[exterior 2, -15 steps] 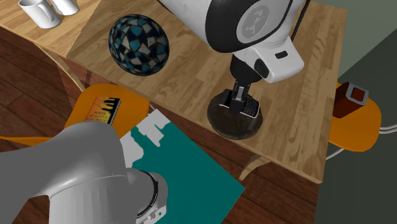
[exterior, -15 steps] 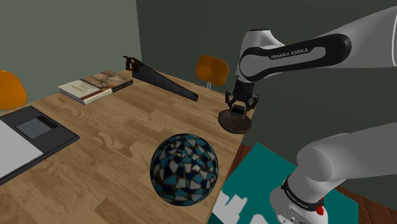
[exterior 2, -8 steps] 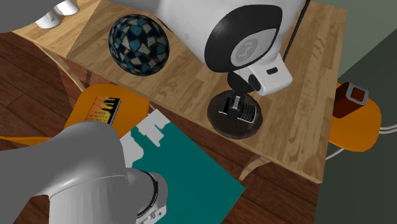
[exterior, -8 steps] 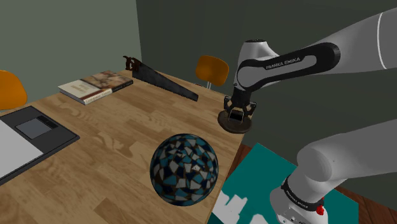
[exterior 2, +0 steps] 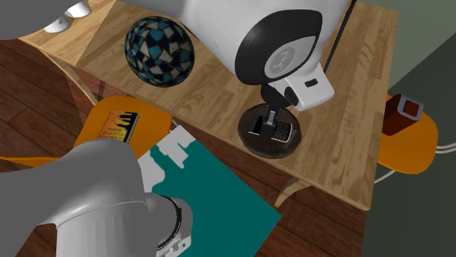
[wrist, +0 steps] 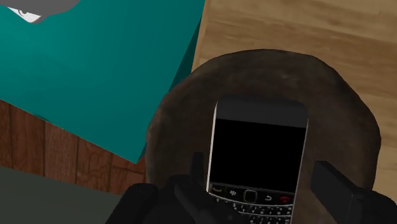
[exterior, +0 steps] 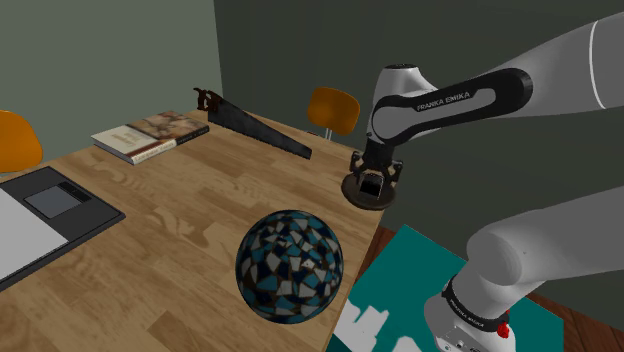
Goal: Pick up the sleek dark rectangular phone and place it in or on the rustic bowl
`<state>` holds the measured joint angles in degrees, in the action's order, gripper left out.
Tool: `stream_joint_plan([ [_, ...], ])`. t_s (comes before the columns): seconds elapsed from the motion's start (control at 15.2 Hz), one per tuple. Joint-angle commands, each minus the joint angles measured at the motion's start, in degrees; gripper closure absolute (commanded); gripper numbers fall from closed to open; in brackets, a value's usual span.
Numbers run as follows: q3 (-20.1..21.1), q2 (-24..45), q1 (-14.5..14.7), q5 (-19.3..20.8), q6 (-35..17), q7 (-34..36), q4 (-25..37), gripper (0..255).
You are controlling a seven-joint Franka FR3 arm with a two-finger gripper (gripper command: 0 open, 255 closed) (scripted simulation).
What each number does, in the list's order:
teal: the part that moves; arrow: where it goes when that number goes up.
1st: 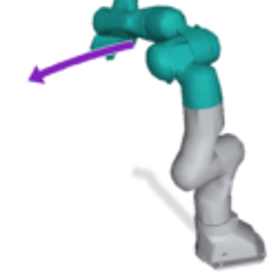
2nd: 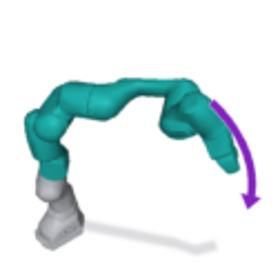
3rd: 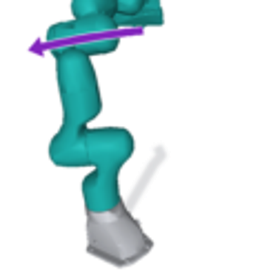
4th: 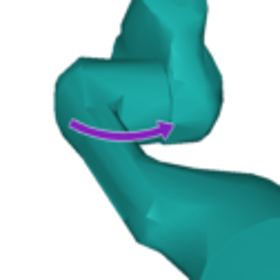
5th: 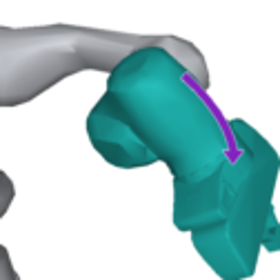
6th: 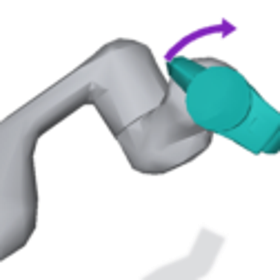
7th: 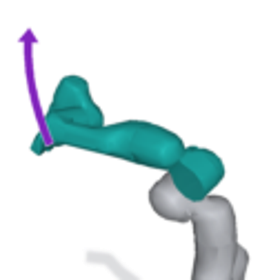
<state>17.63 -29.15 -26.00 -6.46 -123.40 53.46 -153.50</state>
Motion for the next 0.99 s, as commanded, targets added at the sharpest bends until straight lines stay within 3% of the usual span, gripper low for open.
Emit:
stream_joint_plan([
  [0.0,0.0,0.01,0.0,0.0,0.0,0.0,-0.01,0],
  [0.26,0.0,0.01,0.0,0.0,0.0,0.0,-0.01,0],
  [0.53,-0.94,-3.24,0.17,0.15,8.48,-0.24,5.27,0],
  [0.92,-0.94,-3.24,0.17,0.15,8.48,-0.24,5.27,0],
])
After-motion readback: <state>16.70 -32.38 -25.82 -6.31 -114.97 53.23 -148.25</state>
